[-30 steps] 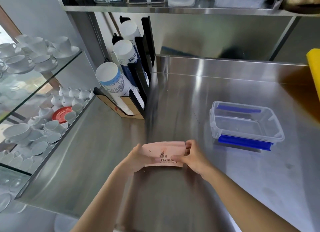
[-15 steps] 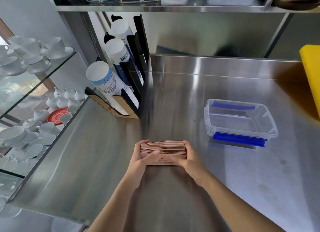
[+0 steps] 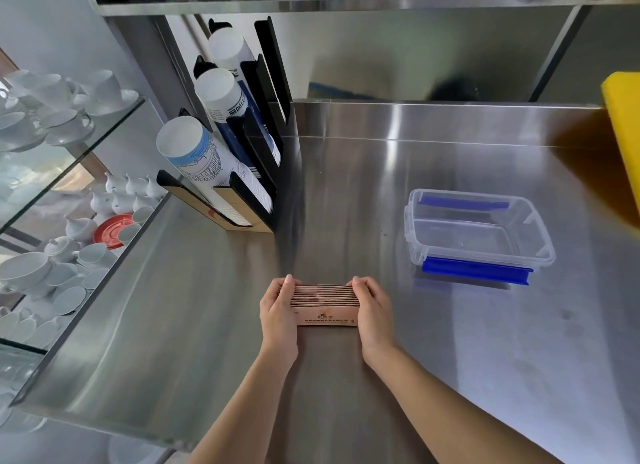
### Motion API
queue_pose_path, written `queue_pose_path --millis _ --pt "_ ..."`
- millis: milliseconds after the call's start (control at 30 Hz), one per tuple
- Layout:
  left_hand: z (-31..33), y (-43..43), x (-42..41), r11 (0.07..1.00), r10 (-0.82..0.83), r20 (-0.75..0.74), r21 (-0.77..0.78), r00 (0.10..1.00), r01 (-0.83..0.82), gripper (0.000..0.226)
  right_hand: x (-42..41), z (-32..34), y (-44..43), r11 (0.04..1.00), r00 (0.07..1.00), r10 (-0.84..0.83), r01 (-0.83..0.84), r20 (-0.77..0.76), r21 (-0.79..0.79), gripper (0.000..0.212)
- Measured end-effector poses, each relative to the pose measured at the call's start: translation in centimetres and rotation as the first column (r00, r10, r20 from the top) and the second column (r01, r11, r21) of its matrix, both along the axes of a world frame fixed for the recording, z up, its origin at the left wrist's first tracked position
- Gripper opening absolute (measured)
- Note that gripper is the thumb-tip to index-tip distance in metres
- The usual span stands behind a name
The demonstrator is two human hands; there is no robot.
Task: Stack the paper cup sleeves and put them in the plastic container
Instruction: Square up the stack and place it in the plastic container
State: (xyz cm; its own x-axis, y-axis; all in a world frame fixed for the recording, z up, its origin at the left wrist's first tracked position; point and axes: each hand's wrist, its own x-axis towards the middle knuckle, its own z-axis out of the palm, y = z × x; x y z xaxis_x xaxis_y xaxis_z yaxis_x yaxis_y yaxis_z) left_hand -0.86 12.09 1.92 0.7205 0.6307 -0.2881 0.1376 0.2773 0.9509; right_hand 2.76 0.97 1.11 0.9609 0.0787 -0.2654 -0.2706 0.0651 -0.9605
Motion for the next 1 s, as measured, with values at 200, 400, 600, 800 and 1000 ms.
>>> queue_pose_path --millis 200,400,600,800,1000 --pt "0.1 0.1 -0.2 1.000 0.008 0.054 0.021 0.998 -0.009 0.030 0.6 0.3 -0.5 0.994 0.992 0.104 -0.102 0.072 -0.030 0.021" --pt "0.1 -1.3 -0.3 0.998 -0.007 0.066 0.062 0.998 0.003 0.031 0.4 -0.5 -0.7 0.996 0.997 -0.083 0.083 0.000 0.012 0.020" --pt "-0.7 -1.2 -0.4 0.999 -0.042 0.014 0.008 0.999 0.041 0.033 0.3 -1.0 -1.3 0.997 0.999 0.007 -0.005 0.033 -0.073 0.029" --pt "-1.0 1.4 -1.9 0.881 -0.459 -0.023 0.121 0.888 0.458 0.042 0.3 -0.7 -1.4 0.992 0.998 0.044 -0.038 0.044 -0.122 0.033" --pt "-1.5 4.6 -2.8 0.718 -0.617 -0.166 0.283 0.769 0.636 0.059 0.7 -0.9 -1.7 0.981 0.991 0.085 -0.067 0.098 -0.181 0.033"
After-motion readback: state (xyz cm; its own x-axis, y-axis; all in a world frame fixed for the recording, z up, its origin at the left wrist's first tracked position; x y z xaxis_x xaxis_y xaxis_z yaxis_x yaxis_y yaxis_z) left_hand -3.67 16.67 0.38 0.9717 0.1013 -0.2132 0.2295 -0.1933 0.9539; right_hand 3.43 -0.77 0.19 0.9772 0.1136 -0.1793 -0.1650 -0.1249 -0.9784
